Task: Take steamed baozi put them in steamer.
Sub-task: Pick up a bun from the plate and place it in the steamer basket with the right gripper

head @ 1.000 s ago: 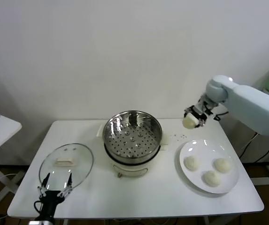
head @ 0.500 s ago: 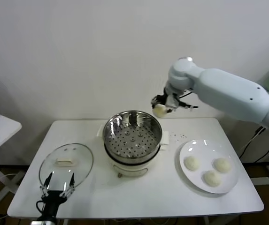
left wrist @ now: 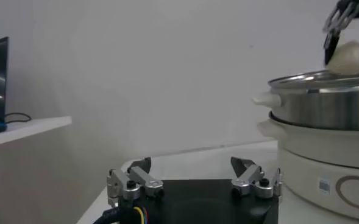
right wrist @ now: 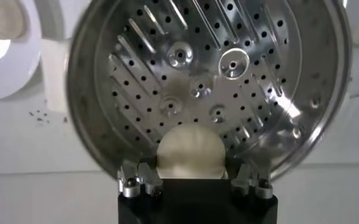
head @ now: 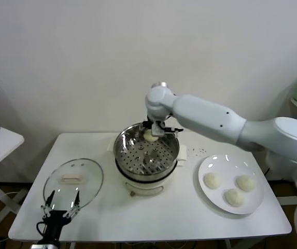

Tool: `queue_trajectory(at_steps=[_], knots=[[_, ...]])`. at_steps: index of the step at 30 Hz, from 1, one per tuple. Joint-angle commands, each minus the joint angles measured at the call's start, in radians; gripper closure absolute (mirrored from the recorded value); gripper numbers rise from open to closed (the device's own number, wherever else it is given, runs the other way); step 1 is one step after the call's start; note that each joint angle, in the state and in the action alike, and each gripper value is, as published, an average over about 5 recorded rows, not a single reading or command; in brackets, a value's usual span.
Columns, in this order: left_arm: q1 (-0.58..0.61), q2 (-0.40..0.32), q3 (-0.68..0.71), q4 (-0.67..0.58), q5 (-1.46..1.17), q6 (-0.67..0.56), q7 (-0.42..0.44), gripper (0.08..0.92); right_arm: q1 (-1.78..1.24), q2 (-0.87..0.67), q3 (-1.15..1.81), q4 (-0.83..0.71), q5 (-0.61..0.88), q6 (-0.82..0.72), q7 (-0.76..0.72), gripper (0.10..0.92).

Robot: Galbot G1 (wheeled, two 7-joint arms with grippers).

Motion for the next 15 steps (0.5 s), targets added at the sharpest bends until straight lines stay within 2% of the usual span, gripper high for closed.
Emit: queue_trajectory(at_steps=[1,15], knots=[[0.004,0.005,-0.002,0.001,-0.006,0.000,0.000,0.177,-0.074,0.086,0.025,-0.110,-0.101,0.021,0.003,0.304],[0.008,0.005,-0.001,0.007,-0.007,-0.009,-0.002,0.177,-0.101,0.109,0.060,-0.175,-0.168,0.030,0.009,0.304]])
